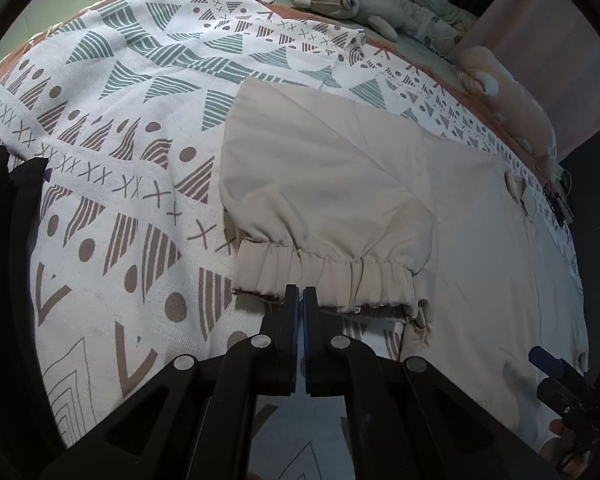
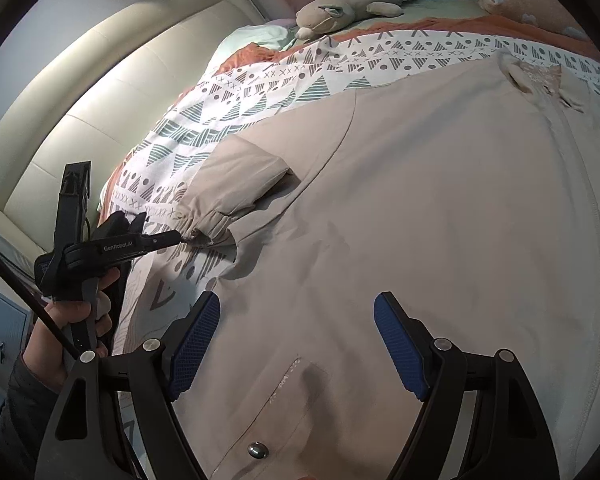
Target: Fold large clothes
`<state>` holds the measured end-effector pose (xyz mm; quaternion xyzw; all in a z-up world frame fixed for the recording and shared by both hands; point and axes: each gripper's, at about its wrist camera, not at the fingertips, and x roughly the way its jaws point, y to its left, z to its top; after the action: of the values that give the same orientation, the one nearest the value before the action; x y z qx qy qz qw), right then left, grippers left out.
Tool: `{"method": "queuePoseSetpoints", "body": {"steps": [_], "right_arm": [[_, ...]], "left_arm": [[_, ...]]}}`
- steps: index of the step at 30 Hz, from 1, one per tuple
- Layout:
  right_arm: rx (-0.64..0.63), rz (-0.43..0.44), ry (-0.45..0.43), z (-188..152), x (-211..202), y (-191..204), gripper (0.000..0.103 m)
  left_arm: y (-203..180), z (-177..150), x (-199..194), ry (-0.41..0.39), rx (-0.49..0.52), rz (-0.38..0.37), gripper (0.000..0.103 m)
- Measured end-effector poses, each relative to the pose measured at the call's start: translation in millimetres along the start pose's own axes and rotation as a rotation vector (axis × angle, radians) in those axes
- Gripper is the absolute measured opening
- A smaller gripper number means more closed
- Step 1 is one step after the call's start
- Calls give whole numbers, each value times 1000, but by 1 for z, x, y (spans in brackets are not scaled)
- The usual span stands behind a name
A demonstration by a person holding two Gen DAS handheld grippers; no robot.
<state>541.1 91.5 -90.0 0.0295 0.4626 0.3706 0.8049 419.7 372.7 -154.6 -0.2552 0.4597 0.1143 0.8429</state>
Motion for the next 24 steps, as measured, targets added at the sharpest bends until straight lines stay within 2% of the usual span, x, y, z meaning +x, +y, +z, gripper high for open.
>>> {"method": "queuePoseSetpoints", "body": {"steps": [4, 6, 7, 9, 12, 13, 15, 20, 24], "right_arm": [[-25, -7, 0, 2, 7, 12, 78], [-30, -6, 2, 2, 10, 16, 78], [-31, -7, 3, 2, 11, 17, 78], [-33, -16, 2, 4, 16, 20, 78], [-71, -34, -5, 14, 23, 31, 78], [-94, -44, -8, 18, 27, 36, 78], [-152, -64, -7, 27, 38, 49, 78], [-334, -93, 44, 45, 84, 82, 78], [-531, -101, 69, 44, 116, 112, 78]], "left_arm": [[-6, -4, 0, -4, 63, -24, 3], [-7, -5, 11, 84, 89, -64, 3], [-6, -5, 15, 116, 79, -62, 3], [-3, -7, 10, 94, 69, -48, 3], [2, -9, -11, 14, 59, -73, 3], [2, -10, -18, -14, 74, -61, 3], [0, -9, -26, -30, 118, 12, 3], [6, -4, -42, -63, 131, -20, 3], [8, 0, -46, -80, 159, -36, 3]]}}
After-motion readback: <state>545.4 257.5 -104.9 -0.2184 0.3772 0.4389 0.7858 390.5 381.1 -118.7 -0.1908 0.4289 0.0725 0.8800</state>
